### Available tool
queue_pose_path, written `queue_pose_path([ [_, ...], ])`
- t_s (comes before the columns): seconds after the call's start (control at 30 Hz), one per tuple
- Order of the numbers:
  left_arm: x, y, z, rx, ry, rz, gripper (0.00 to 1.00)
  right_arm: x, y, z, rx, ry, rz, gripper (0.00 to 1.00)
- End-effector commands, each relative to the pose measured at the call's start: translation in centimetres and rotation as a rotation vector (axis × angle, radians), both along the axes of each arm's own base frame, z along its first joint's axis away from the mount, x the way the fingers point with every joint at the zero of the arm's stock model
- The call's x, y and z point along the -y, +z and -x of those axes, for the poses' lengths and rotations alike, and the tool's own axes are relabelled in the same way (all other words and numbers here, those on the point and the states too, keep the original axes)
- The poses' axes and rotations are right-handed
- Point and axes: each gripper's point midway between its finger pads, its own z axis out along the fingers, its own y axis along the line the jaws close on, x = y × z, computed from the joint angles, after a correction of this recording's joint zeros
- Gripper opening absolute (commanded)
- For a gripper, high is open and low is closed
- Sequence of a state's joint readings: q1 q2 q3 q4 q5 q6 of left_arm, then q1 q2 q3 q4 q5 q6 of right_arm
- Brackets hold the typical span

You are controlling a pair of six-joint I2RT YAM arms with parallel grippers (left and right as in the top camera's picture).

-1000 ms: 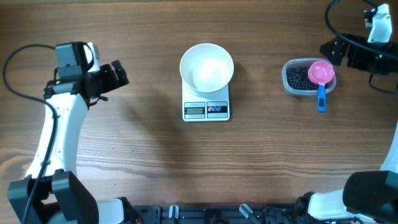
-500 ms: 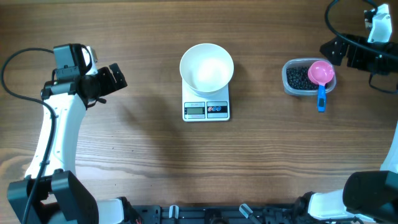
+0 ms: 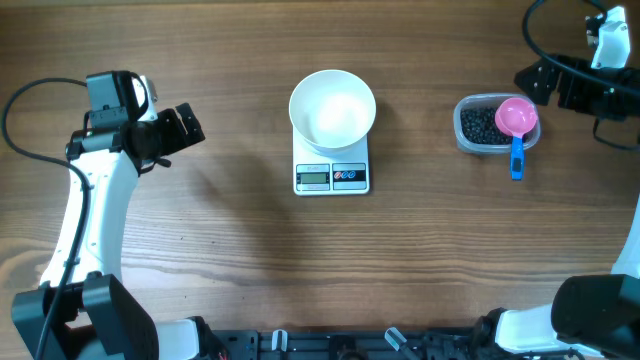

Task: Scoop item into bowl and weigh 150g on scale
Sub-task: 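Move the left gripper back toward the scale's button panel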

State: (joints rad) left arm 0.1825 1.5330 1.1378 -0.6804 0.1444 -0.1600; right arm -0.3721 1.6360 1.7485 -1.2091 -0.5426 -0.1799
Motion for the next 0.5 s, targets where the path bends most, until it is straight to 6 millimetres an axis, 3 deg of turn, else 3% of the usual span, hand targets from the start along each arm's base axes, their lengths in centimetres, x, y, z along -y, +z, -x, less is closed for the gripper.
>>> queue_pose_path([
  [0.0,3.4,0.4,0.9,-0.008,-0.095,0.118,1.00,-0.2,-0.4,-0.2,-0.010,0.002,-0.018,1.00],
  [0.2,12.7,-0.2,3.5,-0.074,-0.455,0.090,1.00,-0.2,-0.4,-0.2,-0.010,0.001,-0.018,1.00],
  [0.23,16.2,-0.2,4.5,-0.073,-0.567,0.075,1.00,-0.2,-0.4,-0.2,-0.010,0.002,-0.018,1.00],
  [0.3,19.8,-0.3,5.9,-0.068,-0.716,0.045,1.00,-0.2,-0.4,-0.2,-0.010,0.002,-0.018,1.00],
  [0.47,26.7,-0.7,10.5,-0.071,-0.986,-0.022,1.00,-0.2,-0.4,-0.2,-0.010,0.002,-0.018,1.00],
])
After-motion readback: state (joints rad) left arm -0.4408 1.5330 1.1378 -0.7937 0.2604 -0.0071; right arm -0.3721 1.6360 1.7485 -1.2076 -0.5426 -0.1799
